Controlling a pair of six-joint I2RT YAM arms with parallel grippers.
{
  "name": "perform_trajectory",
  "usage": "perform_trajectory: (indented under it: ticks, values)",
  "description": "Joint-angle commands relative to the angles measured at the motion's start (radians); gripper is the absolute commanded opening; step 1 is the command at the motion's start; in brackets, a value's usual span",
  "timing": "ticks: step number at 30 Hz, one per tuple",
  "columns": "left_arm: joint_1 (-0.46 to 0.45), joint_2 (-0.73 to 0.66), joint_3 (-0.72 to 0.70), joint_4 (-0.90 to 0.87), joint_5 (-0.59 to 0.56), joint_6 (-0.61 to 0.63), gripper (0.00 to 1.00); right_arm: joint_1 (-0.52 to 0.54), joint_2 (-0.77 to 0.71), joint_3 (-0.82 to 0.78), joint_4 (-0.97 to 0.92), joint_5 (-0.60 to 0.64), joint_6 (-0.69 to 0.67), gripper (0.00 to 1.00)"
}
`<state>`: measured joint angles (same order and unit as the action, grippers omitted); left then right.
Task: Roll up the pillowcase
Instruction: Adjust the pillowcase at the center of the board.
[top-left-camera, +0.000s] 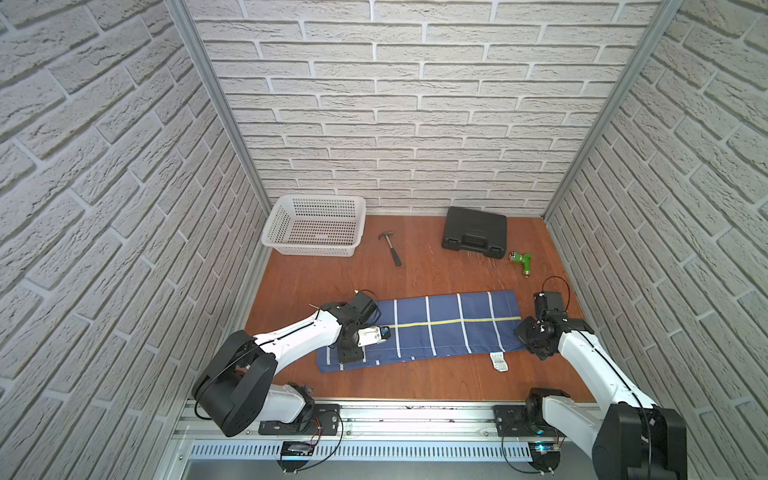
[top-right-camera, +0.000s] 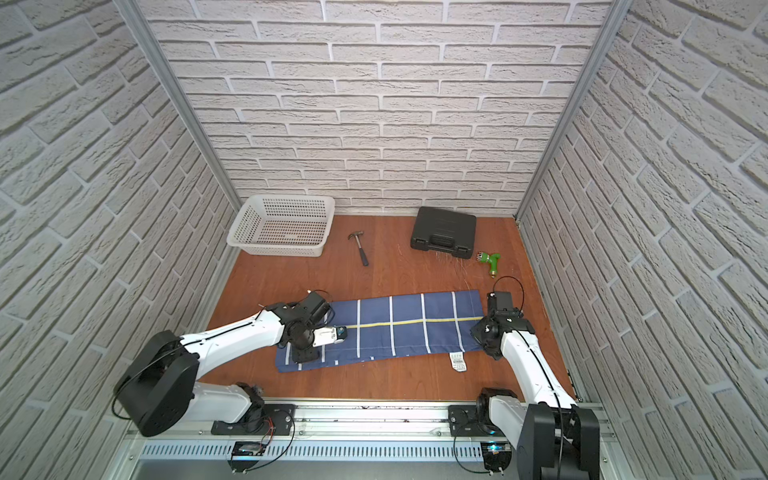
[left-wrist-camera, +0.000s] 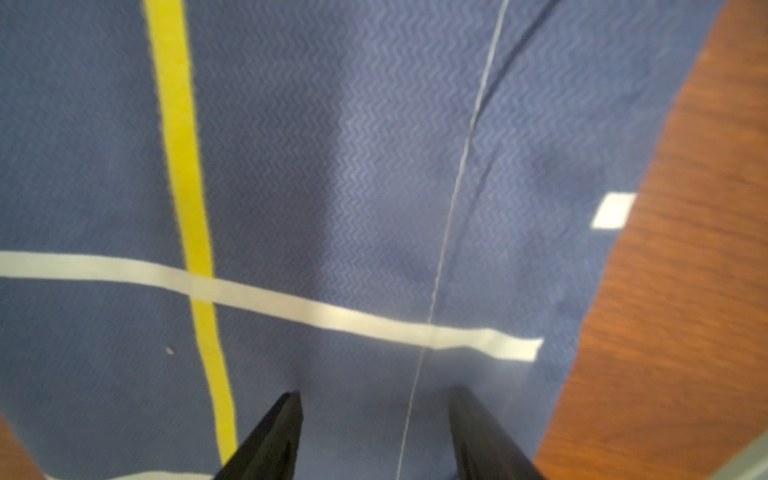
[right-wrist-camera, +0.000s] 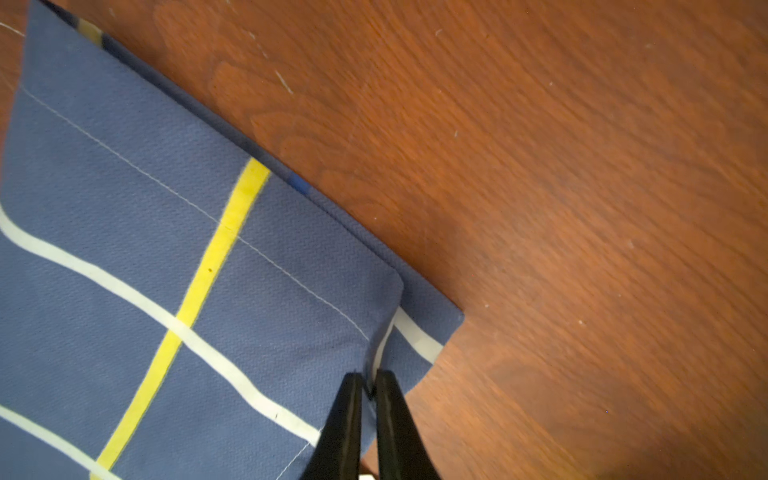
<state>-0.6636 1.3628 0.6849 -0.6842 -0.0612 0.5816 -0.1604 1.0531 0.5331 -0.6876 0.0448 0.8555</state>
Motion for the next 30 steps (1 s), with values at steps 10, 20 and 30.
perform_trajectory:
  ticks: [10, 20, 30]
  values:
    - [-0.006, -0.036, 0.004, -0.037, 0.018, -0.028, 0.61, -0.041, -0.01, 0.001, 0.173, -0.075, -0.155, 0.02]
    - [-0.024, -0.055, -0.001, -0.057, 0.036, -0.074, 0.61, -0.062, -0.091, -0.016, 0.244, -0.185, -0.315, 0.02]
    - [-0.036, -0.038, -0.009, -0.051, 0.041, -0.088, 0.61, -0.126, -0.061, -0.061, 0.214, -0.126, -0.273, 0.02]
